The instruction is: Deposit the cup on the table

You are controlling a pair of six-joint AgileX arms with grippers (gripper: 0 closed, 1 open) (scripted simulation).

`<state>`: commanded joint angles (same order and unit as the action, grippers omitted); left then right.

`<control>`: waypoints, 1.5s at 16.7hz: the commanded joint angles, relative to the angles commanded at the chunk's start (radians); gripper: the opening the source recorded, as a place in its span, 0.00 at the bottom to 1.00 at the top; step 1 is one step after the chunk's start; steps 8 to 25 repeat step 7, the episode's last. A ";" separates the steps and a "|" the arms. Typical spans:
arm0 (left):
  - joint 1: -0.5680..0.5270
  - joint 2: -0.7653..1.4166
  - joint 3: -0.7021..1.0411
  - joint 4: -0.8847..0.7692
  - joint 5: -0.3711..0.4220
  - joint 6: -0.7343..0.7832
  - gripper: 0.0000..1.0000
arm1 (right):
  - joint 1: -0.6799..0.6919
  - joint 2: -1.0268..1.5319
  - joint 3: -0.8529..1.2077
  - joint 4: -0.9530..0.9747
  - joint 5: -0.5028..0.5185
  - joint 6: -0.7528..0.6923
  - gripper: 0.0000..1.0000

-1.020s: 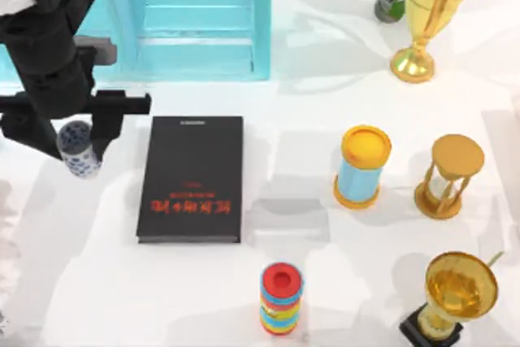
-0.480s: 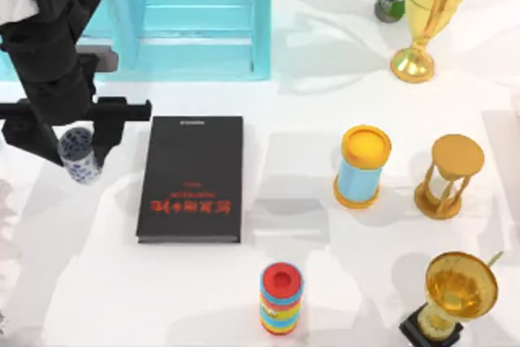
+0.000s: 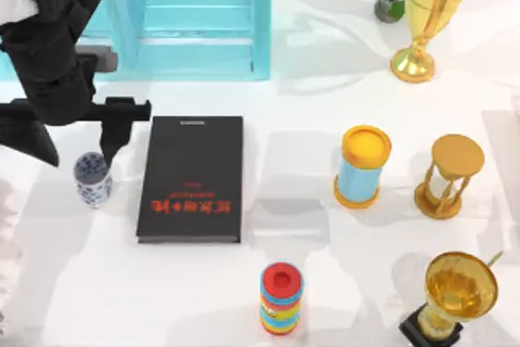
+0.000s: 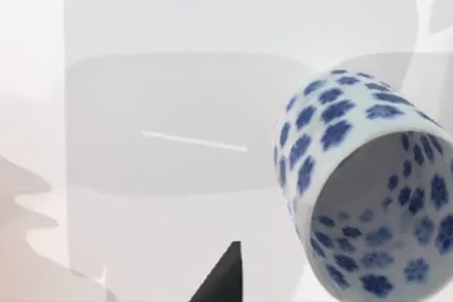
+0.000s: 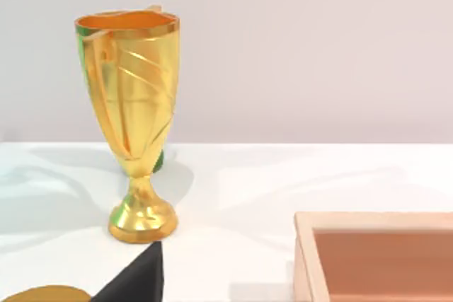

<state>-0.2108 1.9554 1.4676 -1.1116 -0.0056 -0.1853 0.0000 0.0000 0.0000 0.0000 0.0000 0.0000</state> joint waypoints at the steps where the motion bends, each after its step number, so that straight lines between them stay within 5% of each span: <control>1: 0.000 0.000 0.000 0.000 0.000 0.000 0.98 | 0.000 0.000 0.000 0.000 0.000 0.000 1.00; 25: 0.000 0.000 0.000 0.000 0.000 0.000 1.00 | 0.000 0.000 0.000 0.000 0.000 0.000 1.00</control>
